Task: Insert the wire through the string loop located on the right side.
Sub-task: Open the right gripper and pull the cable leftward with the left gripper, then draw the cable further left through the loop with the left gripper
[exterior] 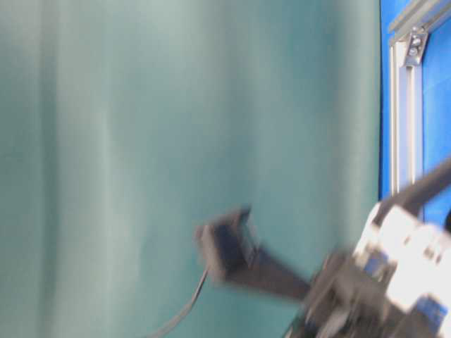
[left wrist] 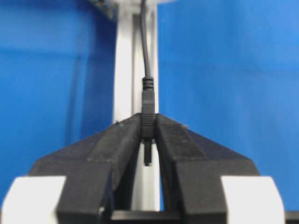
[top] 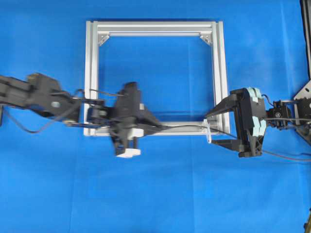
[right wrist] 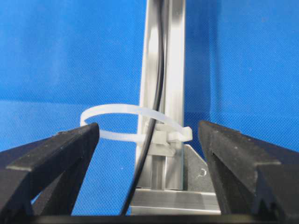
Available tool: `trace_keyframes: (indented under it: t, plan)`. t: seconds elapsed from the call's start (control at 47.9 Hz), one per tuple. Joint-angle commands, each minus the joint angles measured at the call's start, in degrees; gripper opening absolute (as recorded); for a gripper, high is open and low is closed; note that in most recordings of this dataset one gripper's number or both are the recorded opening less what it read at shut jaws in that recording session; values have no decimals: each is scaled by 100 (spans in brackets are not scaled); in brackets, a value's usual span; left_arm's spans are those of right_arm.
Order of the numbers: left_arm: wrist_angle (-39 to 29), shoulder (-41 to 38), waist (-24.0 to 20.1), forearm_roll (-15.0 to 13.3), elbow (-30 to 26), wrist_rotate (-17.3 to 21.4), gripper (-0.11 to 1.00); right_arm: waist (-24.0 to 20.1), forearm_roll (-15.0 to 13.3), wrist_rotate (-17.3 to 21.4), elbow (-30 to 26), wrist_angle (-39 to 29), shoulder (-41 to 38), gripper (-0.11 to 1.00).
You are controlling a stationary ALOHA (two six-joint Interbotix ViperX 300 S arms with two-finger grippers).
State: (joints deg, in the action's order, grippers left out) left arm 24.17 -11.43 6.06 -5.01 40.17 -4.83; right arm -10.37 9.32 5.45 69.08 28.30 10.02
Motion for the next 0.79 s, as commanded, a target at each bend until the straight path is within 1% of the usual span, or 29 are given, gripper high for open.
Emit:
trace_keyframes:
  t: [0.0,0.167,0.397,0.605,0.772]
  plan:
    - [149,571,0,18,448,-9,8,-18,9,-9,-88,18,44,89]
    - [360,1090,0,18,1310,-53,8,-18,0,-18,-88,18,35,89]
    - [396,1740,0,18,2197,-62,8,-18,9,-18,-88,18,35,89]
    - [396,2241,79,18,2698,-62,8,-18,9,-18,-97,18,35,89]
    - [387,2487,132,18,3023,-44,8,-18,9,-9,-88,18,44,89]
